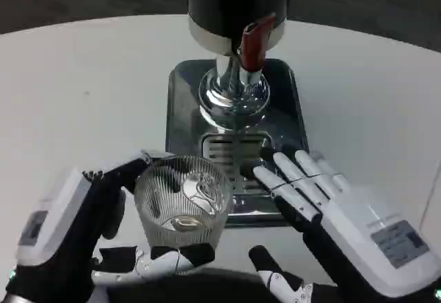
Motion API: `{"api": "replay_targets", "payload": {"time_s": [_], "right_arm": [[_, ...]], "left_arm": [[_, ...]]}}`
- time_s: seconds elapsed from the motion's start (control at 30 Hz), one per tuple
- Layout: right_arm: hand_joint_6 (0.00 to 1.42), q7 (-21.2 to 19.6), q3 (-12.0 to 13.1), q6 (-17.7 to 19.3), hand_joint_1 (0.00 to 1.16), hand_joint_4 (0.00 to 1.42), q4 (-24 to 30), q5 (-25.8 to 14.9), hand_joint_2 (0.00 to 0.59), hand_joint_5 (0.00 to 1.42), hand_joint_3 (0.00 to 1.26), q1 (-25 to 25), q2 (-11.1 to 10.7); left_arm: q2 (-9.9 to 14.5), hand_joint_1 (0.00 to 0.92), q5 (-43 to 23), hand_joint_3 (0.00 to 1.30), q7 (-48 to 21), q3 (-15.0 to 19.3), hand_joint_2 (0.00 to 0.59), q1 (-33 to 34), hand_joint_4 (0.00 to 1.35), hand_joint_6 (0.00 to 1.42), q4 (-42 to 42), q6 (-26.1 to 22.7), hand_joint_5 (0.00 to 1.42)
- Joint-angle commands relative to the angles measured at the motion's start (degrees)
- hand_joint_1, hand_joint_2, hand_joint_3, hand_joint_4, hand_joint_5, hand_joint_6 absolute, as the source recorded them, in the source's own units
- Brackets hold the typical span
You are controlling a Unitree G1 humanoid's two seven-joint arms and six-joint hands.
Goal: Grasp the cup under the faucet to collect the drink, then remove the cup.
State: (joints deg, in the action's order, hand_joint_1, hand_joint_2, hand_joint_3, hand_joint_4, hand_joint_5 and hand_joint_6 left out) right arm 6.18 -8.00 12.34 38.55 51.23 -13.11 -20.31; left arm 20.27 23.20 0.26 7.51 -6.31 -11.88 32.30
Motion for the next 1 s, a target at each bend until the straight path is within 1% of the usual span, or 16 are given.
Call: {"api": "replay_targets", "payload": {"time_s": [0.03,0.4,0.7,0.83,1.0], "right_arm": [[0.03,0.6,0.1,-0.4,0.35,0.03,0.0,-0.5,0.482,0.0,0.12,-0.4,0.4],[0.04,0.9,0.1,-0.9,0.35,0.04,0.1,-0.2,0.482,0.01,0.12,-0.8,1.0],[0.05,1.5,-0.5,-1.6,0.34,0.04,-0.1,0.3,0.482,0.01,0.13,0.1,1.3],[0.05,1.8,-0.3,-2.1,0.34,0.04,0.3,0.6,0.482,0.01,0.13,-0.2,1.6],[0.05,1.6,-0.1,-2.5,0.34,0.04,1.4,1.2,0.482,0.01,0.13,-1.5,2.0]], "left_arm": [[-0.2,0.592,-0.3,0.94,0.7,-0.3,0.155,-0.1,1.04,1.34,-0.4,0.2,1.17],[-0.3,0.592,-0.3,0.94,0.7,-0.6,0.155,0.3,1.04,1.34,-0.1,0.3,1.17],[-0.5,0.595,0.4,0.94,2.1,0.1,0.152,0.3,1.04,1.34,1.1,0.5,1.17],[-0.3,0.598,0.8,0.94,3.3,0.5,0.15,2.1,1.04,1.34,3.2,0.1,1.17],[0.4,0.599,2.7,0.94,5.6,0.4,0.149,6.9,1.04,1.34,8.5,0.7,1.17]]}}
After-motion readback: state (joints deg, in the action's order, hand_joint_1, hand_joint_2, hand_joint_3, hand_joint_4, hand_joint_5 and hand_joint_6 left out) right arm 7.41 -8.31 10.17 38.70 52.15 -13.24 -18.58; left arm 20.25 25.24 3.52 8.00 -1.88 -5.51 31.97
